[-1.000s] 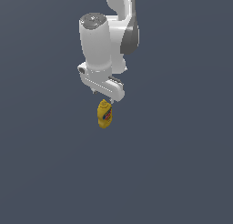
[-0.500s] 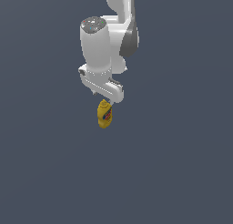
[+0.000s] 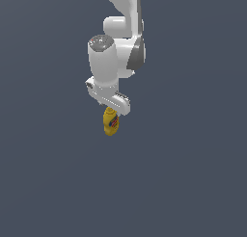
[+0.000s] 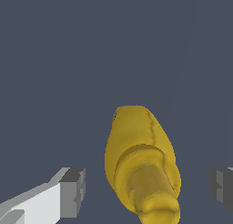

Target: Pick up the object and move it to a goal position.

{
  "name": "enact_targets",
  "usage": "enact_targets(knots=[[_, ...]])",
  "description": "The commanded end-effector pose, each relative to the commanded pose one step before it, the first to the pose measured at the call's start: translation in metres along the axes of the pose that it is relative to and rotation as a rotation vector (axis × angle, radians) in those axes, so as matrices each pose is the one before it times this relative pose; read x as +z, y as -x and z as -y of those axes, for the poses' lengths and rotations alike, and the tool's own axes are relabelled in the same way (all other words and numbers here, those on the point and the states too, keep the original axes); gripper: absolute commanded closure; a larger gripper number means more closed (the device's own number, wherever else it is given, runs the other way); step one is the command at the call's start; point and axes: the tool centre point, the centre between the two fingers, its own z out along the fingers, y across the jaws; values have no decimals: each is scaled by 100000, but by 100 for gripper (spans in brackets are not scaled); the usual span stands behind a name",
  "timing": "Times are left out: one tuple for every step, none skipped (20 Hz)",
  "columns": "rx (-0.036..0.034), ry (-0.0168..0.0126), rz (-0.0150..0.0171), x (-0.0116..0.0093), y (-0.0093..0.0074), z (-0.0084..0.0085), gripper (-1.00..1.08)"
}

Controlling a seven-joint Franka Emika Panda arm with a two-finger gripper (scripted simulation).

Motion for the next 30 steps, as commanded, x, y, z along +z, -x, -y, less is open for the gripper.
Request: enact_targets(knots=[[39,-67,-105,423,-64,41,-92],[0,0,0,28,-6,6,-92],[0,0,0,0,0,0,108],[0,0,0,0,0,0,108],[0,0,0,0,0,0,108],[0,0,0,0,0,0,108],[0,0,0,0,0,0,108],[0,0,0,0,0,0,108],[0,0,0,0,0,0,108],[0,0,0,0,0,0,108],[0,0,0,0,0,0,108],[0,0,0,0,0,0,108],[-37,-88,-100,-81,-15,30,108],[0,0,0,0,-25,-7,108],[0,0,0,-1,-74,-21,108],[0,0,0,-1,-122,-35,108],[0,0,0,-2,-171,-48,108],[0,0,0,-2,-218,-62,108],[0,0,0,-3,-265,-75,108],[0,0,0,-3,-311,-88,108],[0,0,0,-4,-356,-100,108],[0,0,0,-4,-399,-112,108],[0,0,0,-5,-441,-123,108],[0,0,0,-6,-482,-133,108],[0,0,0,-6,-520,-143,108],[0,0,0,-7,-558,-152,108],[-53,44,4,6,-580,-126,108],[0,0,0,-8,-626,-168,108],[0,0,0,-9,-658,-175,108],[0,0,0,-10,-688,-182,108]])
